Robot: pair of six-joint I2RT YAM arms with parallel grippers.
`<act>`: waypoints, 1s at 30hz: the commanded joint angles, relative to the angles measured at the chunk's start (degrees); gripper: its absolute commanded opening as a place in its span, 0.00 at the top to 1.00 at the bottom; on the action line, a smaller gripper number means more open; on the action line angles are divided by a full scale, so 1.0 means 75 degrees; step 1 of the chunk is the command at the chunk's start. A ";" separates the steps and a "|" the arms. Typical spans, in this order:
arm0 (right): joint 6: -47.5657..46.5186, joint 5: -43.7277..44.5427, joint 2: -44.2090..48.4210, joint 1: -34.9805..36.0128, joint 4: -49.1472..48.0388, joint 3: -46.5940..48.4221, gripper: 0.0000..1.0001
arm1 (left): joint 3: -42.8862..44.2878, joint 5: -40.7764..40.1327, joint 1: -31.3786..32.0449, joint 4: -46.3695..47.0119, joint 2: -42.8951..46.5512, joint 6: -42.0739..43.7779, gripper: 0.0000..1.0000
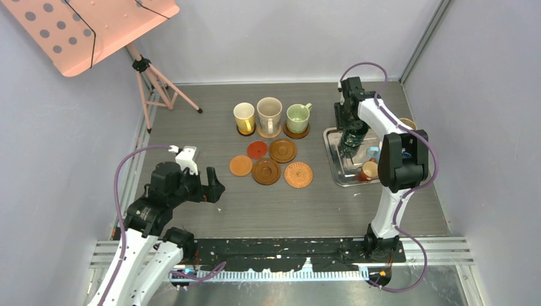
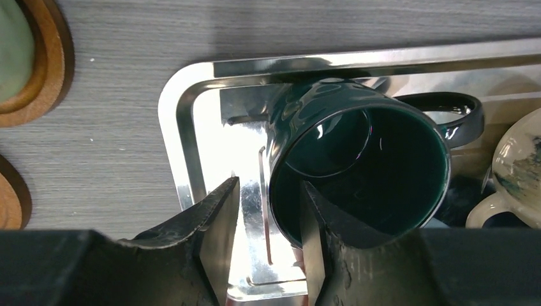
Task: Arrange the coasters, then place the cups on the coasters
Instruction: Pick up the cup from the tray, then place the cup on the coaster.
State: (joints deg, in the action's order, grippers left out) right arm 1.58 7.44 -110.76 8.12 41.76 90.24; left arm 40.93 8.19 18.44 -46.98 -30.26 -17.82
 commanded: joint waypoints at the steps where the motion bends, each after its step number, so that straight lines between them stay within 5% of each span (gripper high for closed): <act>1: 0.0027 0.0217 0.0154 -0.0026 -0.0264 -0.0118 0.56 | 0.0004 0.0001 0.0038 0.0252 0.0016 -0.0037 0.00; 5: 0.0139 0.0185 0.0216 -0.0017 -0.0295 -0.0145 0.80 | 0.0017 0.0080 0.0038 0.0252 -0.0078 -0.0037 0.00; 10: 0.0291 0.0063 0.0592 0.0068 -0.0249 -0.0133 0.93 | 0.0016 0.0010 0.0038 0.0241 -0.0025 -0.0037 0.01; 20: 0.0728 0.0264 0.1487 0.0620 0.0038 0.0057 0.95 | 0.0016 0.0052 0.0038 0.0251 0.0009 -0.0037 0.00; 30: 0.1576 0.0528 0.1799 0.2475 0.0317 0.0215 0.95 | 0.0004 0.0021 0.0038 0.0251 0.0121 -0.0037 0.01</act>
State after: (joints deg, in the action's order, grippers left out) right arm 9.50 9.50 -100.79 21.61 44.93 88.73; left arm 40.93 8.16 18.44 -46.98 -29.93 -17.82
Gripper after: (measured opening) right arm 0.130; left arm 0.994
